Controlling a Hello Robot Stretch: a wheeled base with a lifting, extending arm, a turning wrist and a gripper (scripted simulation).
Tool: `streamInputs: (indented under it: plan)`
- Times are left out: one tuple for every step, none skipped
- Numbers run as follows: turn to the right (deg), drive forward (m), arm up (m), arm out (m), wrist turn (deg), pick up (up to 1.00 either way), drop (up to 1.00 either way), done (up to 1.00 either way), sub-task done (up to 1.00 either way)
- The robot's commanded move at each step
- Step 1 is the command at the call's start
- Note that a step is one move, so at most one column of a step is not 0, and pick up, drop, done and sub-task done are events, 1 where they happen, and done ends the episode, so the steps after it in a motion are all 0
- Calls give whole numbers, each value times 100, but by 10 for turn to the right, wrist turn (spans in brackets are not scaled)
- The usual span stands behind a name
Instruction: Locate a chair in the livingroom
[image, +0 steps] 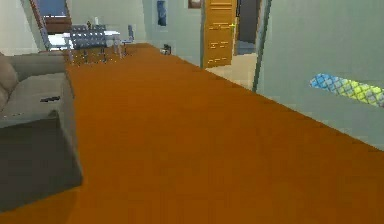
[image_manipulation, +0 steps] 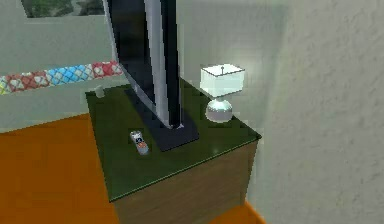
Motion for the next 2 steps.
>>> streamInputs:
  plan:
    - [0,30,0,0,0,0,0,0,0]
    - [-210,0,0,0,0,0,0,0,0]
